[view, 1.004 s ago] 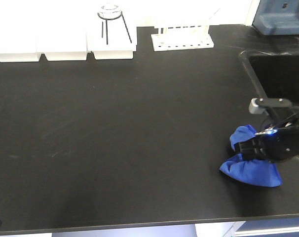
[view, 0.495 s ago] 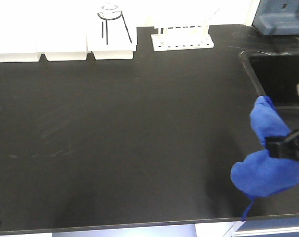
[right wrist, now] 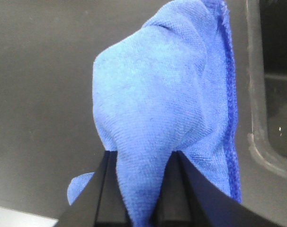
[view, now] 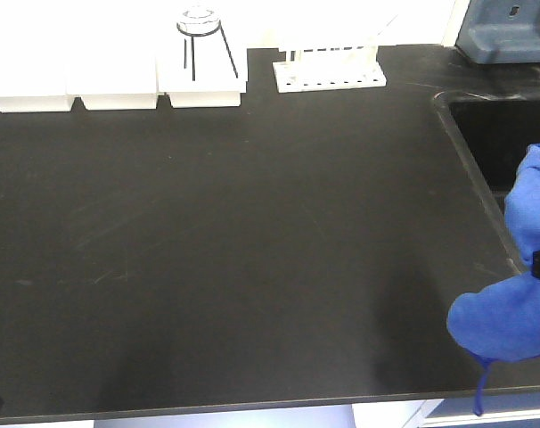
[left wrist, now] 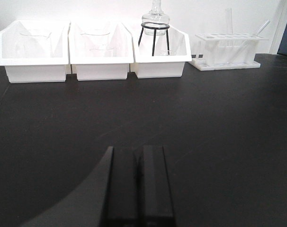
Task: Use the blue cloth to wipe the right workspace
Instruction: 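Lift the blue cloth off the counter with the right gripper, then hold the cloth raised in the right gripper while the base turns away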
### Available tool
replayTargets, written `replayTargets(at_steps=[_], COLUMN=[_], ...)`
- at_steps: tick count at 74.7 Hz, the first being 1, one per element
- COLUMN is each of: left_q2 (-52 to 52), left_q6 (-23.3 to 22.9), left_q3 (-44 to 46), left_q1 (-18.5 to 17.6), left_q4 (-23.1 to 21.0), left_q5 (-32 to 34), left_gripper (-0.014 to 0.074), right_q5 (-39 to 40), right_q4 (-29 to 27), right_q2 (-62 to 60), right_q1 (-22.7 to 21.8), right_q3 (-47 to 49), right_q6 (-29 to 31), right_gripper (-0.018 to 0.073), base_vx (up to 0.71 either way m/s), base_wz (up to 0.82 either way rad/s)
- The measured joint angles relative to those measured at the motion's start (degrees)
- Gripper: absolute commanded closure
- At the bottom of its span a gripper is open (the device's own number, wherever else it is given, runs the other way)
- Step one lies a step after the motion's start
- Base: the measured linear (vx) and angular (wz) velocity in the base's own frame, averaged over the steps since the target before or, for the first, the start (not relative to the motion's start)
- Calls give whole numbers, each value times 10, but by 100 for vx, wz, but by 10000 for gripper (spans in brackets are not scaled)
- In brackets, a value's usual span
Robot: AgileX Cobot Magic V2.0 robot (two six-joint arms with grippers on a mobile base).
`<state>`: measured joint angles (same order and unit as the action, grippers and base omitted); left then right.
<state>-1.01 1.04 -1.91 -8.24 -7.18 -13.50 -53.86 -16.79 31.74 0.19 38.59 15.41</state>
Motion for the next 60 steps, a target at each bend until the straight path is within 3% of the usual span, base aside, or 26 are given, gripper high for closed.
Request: replayTargets(at_steps=[60], left_q2=[0], left_q6=[0], left_q3=[0], left_q1=[0], left_q4=[0], left_q5=[0], left_gripper=[603], right_q5=[-4], right_q4=[1], right_q2=[-24], right_q1=[0], right_q3=[0], right_q6=[0], right_gripper=[561], base_vx=[-1], base_wz=[1])
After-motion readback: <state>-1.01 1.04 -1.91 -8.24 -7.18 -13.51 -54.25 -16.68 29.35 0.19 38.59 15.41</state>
